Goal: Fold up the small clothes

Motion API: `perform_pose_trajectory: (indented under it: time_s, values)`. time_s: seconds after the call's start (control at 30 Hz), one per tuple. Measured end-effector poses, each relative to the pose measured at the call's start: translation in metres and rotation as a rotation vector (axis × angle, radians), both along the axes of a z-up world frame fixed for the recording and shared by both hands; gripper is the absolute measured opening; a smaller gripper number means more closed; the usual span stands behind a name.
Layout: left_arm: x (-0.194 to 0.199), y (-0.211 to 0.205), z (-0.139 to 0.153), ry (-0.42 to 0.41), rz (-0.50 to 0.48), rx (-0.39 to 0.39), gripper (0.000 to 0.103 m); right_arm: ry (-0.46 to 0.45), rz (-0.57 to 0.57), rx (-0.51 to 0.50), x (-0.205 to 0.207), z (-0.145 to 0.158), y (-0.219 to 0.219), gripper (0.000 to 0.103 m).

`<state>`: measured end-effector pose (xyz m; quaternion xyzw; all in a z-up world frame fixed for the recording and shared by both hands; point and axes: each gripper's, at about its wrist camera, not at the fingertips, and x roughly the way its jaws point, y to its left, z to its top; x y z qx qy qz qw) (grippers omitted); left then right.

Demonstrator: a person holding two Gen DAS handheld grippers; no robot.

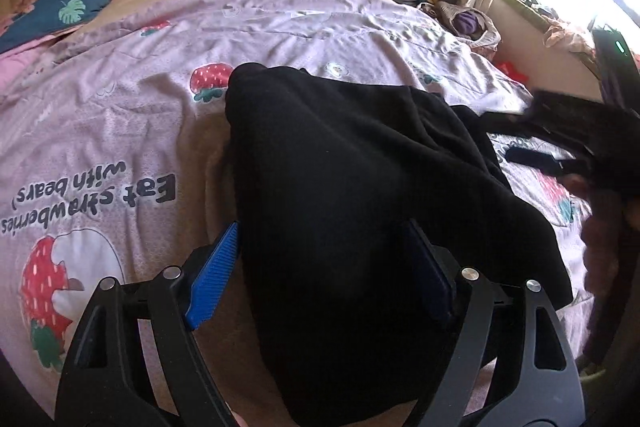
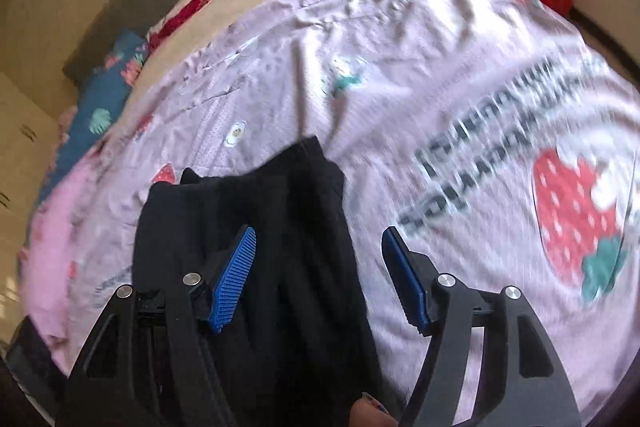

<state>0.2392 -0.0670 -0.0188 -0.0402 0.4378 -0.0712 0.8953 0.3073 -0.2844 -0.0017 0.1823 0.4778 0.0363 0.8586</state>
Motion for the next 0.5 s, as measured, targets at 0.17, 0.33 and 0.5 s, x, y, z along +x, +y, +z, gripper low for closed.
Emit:
perform_pose_trajectory:
  time_s: [0.17,0.33,0.5]
  values:
    - [-0.001,0.002,-0.001,0.008,0.003,-0.031,0.073,0.063,0.028,-0.078,0.02,-0.012,0.021,0.055]
    - [-0.003,0.004,-0.001,0.012,0.001,-0.049,0.073,-0.018,0.083,-0.154,0.017,0.002,0.041,0.011]
    - [-0.007,0.01,0.004,0.007,0.013,-0.091,0.074,-0.233,0.252,-0.118,0.003,0.049,0.061,0.01]
